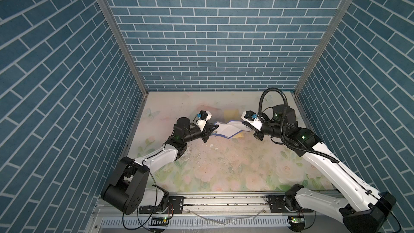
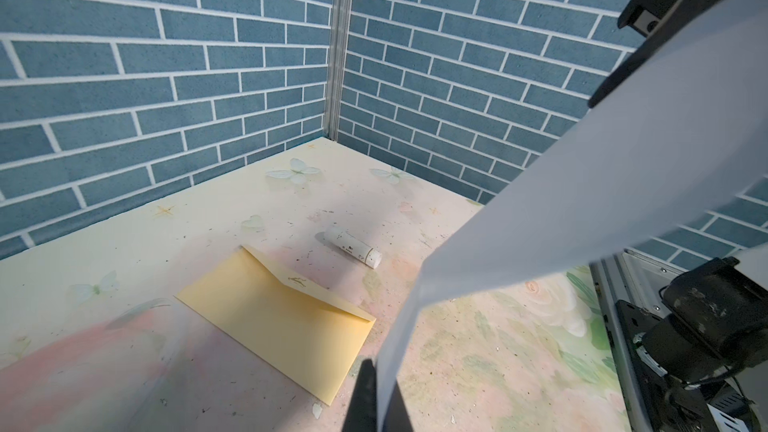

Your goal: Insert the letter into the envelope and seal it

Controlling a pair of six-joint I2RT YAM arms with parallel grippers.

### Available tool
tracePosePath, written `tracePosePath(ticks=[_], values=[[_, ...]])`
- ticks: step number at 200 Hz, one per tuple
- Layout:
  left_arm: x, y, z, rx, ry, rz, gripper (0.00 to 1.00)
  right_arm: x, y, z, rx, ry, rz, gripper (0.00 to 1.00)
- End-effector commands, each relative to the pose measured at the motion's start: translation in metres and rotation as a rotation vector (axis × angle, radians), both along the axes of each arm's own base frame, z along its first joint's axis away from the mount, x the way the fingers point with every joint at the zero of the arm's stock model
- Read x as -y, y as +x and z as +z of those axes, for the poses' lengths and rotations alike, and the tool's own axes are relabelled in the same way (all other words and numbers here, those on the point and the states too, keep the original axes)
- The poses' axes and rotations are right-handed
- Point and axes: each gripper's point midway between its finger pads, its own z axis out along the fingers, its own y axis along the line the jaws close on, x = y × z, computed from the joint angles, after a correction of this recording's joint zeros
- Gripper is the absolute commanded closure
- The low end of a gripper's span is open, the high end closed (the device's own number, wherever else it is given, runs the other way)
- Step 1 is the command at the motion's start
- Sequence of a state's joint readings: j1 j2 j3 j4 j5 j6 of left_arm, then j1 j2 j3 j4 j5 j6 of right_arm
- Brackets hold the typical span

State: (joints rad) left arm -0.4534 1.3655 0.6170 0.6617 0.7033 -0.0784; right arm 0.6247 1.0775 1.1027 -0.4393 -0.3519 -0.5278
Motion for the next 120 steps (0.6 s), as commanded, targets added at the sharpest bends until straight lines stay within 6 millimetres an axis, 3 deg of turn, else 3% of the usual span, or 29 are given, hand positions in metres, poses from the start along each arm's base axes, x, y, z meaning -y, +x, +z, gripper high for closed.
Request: tracePosePath(ticks=[1, 25, 41, 79, 120], values=[[0.0, 0.004, 0.009, 0.027, 0.001, 0.021, 1.0, 0.001, -0.026, -0.006, -0.07, -0.025, 0.087, 0.8], [-0.003, 0.004, 0.011, 0.043, 0.013, 0.037, 1.0, 0.0, -0.05, -0.009, -0.17, -0.01, 0.149, 0.56], [-0.004, 0.003, 0.014, 0.057, 0.012, 0.038, 1.0, 0.001, -0.059, -0.006, -0.183, 0.015, 0.164, 0.47], [-0.003, -0.006, 0.017, 0.096, 0.01, 0.002, 1.0, 0.005, -0.066, 0.012, -0.09, 0.092, 0.167, 0.34], [0.0, -0.026, 0.024, 0.172, -0.013, -0.088, 1.0, -0.006, -0.051, 0.016, -0.109, 0.096, 0.156, 0.28]])
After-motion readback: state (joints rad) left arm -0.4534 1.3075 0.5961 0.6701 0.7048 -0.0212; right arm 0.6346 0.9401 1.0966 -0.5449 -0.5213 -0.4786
